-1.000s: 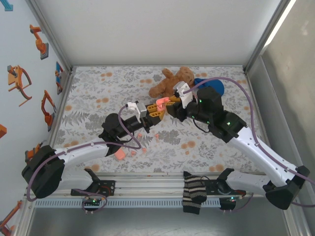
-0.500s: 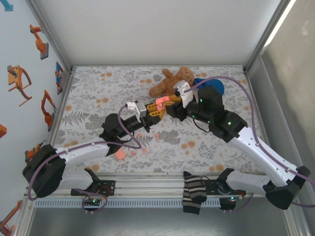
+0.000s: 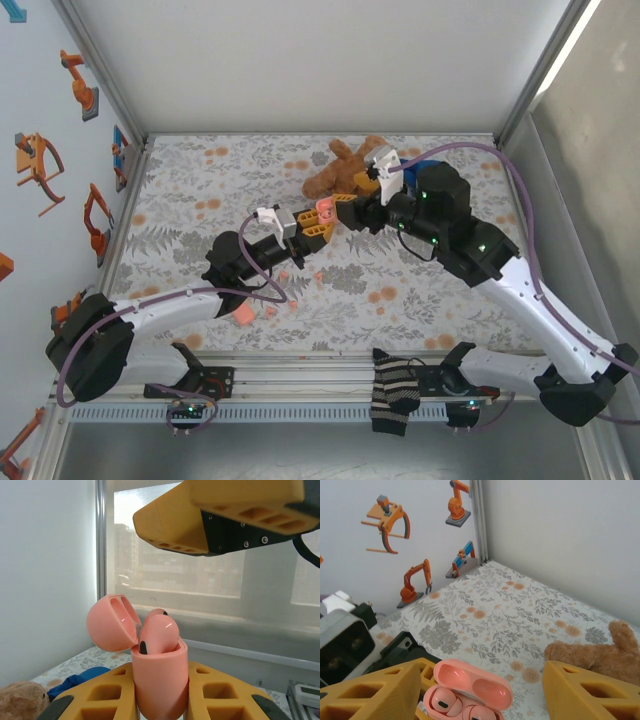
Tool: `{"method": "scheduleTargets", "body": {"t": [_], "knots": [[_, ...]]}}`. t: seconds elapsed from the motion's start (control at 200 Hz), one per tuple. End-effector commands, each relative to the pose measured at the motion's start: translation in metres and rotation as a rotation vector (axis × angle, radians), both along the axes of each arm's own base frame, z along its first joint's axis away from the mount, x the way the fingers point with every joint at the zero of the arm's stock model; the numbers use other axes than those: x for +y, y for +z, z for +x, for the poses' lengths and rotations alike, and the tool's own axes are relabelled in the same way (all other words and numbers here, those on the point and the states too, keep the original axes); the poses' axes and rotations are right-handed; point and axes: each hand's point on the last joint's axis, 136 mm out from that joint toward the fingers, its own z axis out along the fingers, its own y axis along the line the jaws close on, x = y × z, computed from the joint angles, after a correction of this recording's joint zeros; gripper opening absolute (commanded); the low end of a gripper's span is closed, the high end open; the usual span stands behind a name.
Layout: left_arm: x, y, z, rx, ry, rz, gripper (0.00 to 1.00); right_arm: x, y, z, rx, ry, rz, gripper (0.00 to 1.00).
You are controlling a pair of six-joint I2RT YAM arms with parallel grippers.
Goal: Insert the wireless bluetooth earbuds into the charging case
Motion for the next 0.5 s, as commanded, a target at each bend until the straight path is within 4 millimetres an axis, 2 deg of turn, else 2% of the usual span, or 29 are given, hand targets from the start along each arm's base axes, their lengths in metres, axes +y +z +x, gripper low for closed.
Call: {"method": "scheduleTargets", "body": {"t": [0.0, 0.145, 0.275, 0.411, 0.496], "knots": [[0.004, 0.009, -0.004, -0.033, 0.008, -0.040, 0.00, -0.010, 0.013, 0.000, -0.002, -0.055, 0.022, 0.73], [0.014, 0.009, 0.001, -0.046, 0.060, -0.039, 0.00, -0.020, 0.013, 0.001, 0.014, -0.091, 0.036, 0.86], [0.023, 0.005, 0.011, 0.026, 0.091, -0.013, 0.00, -0.025, 0.009, 0.001, 0.063, -0.089, 0.069, 0.97], [0.036, 0.007, 0.013, 0.048, 0.096, -0.005, 0.00, -0.029, 0.001, 0.006, 0.159, -0.062, 0.126, 1.00], [0.045, 0.009, 0.013, 0.042, 0.102, -0.009, 0.00, -0.023, -0.006, 0.007, 0.214, -0.012, 0.157, 1.00]]}}
